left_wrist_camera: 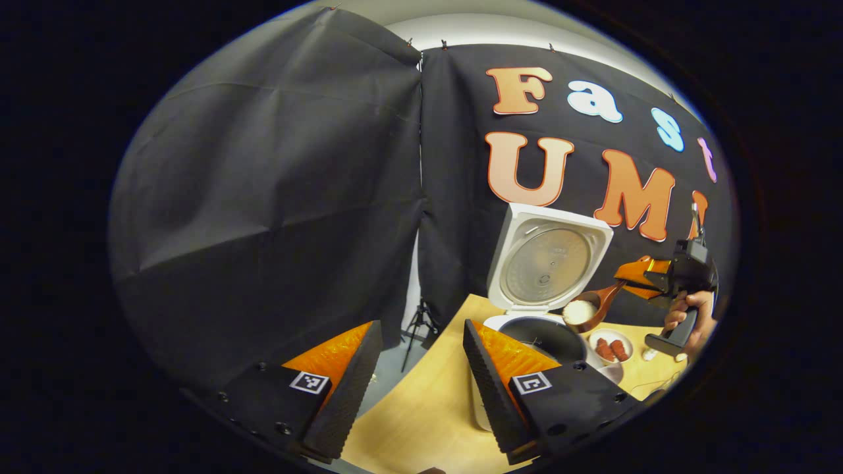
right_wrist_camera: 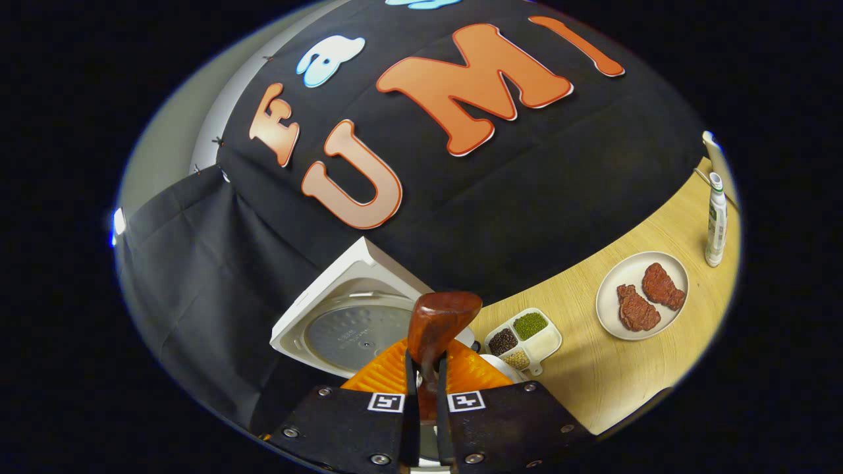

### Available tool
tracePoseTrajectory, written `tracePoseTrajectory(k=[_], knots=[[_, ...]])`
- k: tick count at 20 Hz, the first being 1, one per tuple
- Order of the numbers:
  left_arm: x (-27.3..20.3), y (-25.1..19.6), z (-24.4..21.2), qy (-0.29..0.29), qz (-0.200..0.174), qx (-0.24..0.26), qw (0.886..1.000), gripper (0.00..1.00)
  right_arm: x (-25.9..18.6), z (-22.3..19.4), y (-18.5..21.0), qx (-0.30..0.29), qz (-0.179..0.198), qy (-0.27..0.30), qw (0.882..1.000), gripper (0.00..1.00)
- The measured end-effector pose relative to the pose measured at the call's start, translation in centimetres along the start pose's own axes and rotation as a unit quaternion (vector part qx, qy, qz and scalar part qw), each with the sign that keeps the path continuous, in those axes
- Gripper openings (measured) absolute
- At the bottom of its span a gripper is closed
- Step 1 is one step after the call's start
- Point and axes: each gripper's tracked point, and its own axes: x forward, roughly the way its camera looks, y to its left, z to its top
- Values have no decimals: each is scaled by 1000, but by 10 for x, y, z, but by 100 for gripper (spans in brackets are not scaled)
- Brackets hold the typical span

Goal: Close the left gripper, press the button to open the rice cooker; take a wooden spoon from the chopstick holder with the right hand, scoop a spoonful of rice and pour it into the rice cooker, then put the wooden spoon back into the chopstick holder.

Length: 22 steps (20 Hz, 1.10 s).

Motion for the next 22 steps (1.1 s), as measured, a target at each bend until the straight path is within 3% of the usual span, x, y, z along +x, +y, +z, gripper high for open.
tracePoseTrajectory(k=[6,14,22], knots=[[10,1,-8,12,-4,6,1000,87,4,0,-3,-52,-19,-3,998,10],[19,-10,-1,6,-19,19,1000,87,5,13,16,-110,-3,-20,994,10],[19,-1,-1,4,-8,18,1000,87,3,17,43,-200,13,-36,979,10]])
